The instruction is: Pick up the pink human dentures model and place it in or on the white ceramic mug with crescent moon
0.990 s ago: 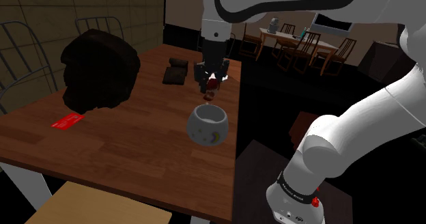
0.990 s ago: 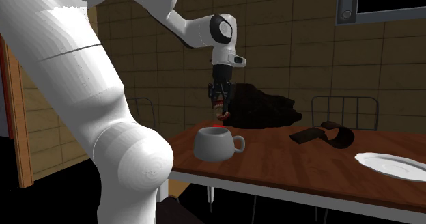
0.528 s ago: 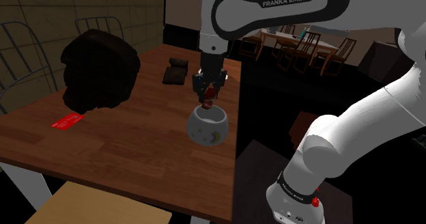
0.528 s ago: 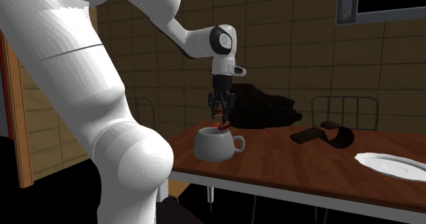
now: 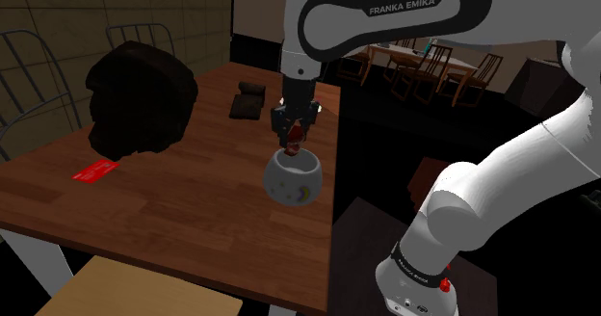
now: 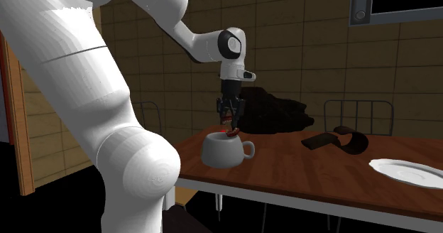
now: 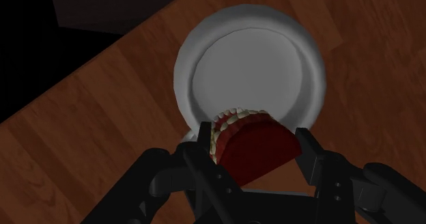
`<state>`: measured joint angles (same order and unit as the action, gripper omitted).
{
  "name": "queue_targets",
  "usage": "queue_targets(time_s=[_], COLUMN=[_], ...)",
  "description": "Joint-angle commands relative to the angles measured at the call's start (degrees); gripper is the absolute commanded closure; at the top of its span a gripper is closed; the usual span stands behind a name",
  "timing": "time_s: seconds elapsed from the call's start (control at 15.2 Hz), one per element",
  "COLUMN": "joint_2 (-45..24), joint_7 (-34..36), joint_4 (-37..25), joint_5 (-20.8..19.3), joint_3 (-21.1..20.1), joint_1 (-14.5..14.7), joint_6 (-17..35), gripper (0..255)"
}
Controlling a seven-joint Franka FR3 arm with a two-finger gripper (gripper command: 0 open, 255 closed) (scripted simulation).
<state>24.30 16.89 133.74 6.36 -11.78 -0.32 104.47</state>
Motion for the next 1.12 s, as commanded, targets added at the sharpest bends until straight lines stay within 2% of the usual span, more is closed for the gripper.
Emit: queue_targets(time_s=[0.0,0.07,0.4,0.66,1.06], joint_2=[-0.18,-0.19,-0.18,-0.35,-0.35], joint_7=[0.02,-0.01,0.02,0.18,0.18], joint_4=[0.30,0.26,0.30,-7.11,-7.11], joint_5=[-0.03,-0.05,-0.03,-0.49,-0.49], joint_3=[-0.01,0.03,-0.01,0.50,0.50], joint_1=[-0.03,-0.05,-0.03,-0.30,-0.30], joint_6=[-0.01,-0.05,-0.01,-7.25,-7.25], gripper=[255,0,0,0,0])
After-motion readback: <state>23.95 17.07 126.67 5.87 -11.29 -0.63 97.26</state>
